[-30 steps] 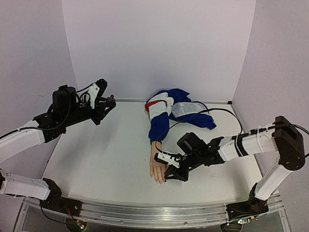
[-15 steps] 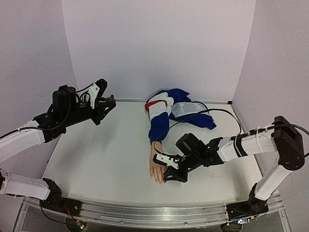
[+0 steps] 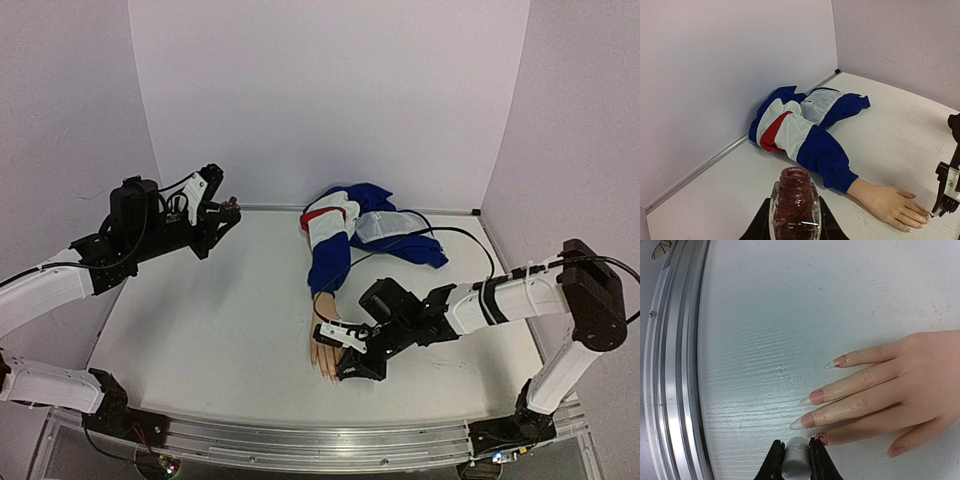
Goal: Paint the nails
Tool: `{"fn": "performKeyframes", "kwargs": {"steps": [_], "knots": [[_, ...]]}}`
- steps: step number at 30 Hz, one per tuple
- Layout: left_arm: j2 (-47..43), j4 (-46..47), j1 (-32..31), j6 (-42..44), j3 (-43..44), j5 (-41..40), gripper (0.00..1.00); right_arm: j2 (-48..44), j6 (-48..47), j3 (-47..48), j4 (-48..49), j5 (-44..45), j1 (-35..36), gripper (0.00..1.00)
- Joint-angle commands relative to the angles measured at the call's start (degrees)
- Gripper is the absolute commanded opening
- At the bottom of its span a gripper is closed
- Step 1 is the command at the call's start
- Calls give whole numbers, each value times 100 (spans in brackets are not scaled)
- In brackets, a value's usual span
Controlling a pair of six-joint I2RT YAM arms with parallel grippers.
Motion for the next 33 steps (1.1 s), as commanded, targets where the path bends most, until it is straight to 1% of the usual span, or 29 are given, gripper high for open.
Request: {"fn": "performKeyframes", "kwargs": {"steps": [1,4,9,11,14,16,24,33], "knots": [[-2,383,28,-41,133,92,0,44,-41,190,-261,-246,77,0],[11,384,26,-39,137,98,0,-218,-14,71,-157,-236,78,0],[12,384,30,-51,142,108,0,-1074,112,-354,319,204,76,0],[14,380,30,-47,137,107,0,-1228,152,-412,361,342,77,0],[14,378,24,-53,150,116,0,-990,186,-283,259,713,82,0],[18,379,30,-54,151,127,0,-780,148,-189,196,800,81,0],[42,382,31,-58,146,118,0,-560,3,-127,192,449,84,0],[52,381,31,-67,155,131,0,-431,-6,-80,258,414,80,0]]}}
